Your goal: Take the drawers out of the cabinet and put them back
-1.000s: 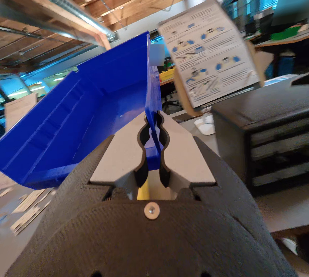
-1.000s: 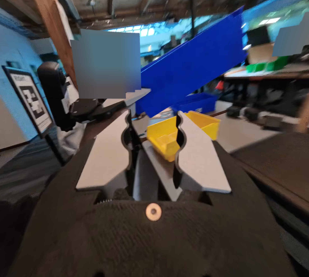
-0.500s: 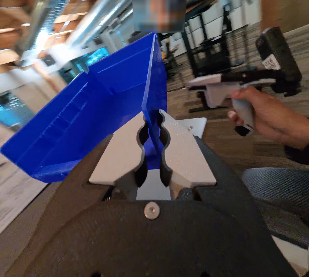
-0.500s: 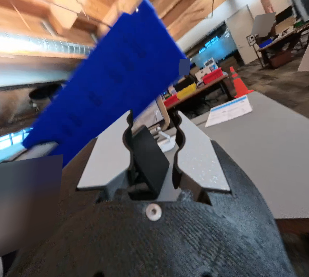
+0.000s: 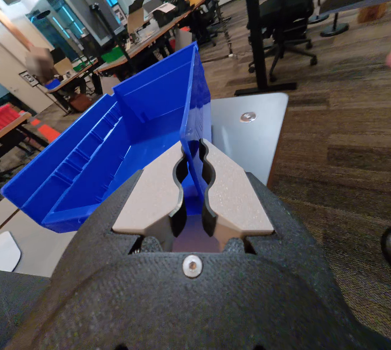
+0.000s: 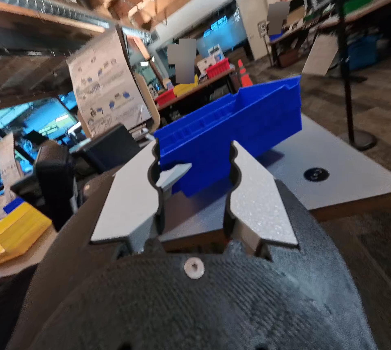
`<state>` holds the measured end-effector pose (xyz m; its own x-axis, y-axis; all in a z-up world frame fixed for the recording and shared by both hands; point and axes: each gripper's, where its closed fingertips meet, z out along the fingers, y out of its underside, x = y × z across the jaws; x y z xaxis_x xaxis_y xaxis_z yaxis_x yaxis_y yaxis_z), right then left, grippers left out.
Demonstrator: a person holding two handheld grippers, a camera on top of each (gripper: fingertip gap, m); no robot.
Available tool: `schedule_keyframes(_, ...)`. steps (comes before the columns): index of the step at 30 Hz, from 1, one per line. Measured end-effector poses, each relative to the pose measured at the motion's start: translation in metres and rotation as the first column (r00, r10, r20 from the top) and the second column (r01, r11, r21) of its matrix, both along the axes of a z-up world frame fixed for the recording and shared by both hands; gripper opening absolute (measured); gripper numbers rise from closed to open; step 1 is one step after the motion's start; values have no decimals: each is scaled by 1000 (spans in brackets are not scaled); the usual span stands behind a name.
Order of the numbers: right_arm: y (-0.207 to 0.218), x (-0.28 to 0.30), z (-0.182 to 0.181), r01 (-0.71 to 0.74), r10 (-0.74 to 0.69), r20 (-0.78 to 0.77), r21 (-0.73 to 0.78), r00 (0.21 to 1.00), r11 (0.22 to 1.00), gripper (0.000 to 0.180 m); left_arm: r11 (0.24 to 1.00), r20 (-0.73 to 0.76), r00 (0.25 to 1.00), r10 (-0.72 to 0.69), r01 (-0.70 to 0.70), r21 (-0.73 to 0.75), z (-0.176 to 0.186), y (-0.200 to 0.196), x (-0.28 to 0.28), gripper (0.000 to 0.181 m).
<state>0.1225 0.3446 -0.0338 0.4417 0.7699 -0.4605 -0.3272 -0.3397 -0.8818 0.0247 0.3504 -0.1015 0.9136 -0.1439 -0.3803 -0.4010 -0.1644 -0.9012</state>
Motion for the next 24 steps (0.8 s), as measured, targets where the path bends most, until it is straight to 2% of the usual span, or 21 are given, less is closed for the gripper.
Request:
schedule_keyframes(6, -11, -45, -40, -132, 143, 143, -80, 979, 988, 70, 996, 37, 995, 90, -88, -32, -33, 18, -35, 3)
schedule_keyframes(12, -2, -56, -63, -82, 81, 282, -9, 956, 997, 67, 993, 67, 991, 117, -115, -29, -43, 39, -30, 3)
schedule_keyframes(14, 12, -51, -72, -16, 12, 329, 8, 944, 1000, 63, 998, 171, 984, 54, -47, -48, -42, 50, -11, 5)
schedule_keyframes(17, 32, -37, -75, 79, -86, 325, 34, 942, 996, 66, 997, 403, 914, -30, 57, -55, -33, 58, 15, 16)
schedule_keyframes(20, 41, -29, -72, 111, -113, 262, 22, 958, 994, 73, 993, 461, 882, -94, 118, -23, -19, 34, 23, 32)
schedule_keyframes(21, 39, -32, -72, 87, -89, 250, 16, 964, 996, 74, 991, 443, 890, -106, 131, -26, -16, 19, 22, 43)
schedule_keyframes(22, 34, -39, -73, 44, -45, 252, 8, 967, 999, 73, 989, 406, 906, -119, 146, -37, -16, 2, 20, 44)
schedule_keyframes(24, 18, -62, -82, -69, 69, 303, -10, 950, 998, 61, 981, 300, 942, -148, 178, -75, -20, -32, 12, 44)
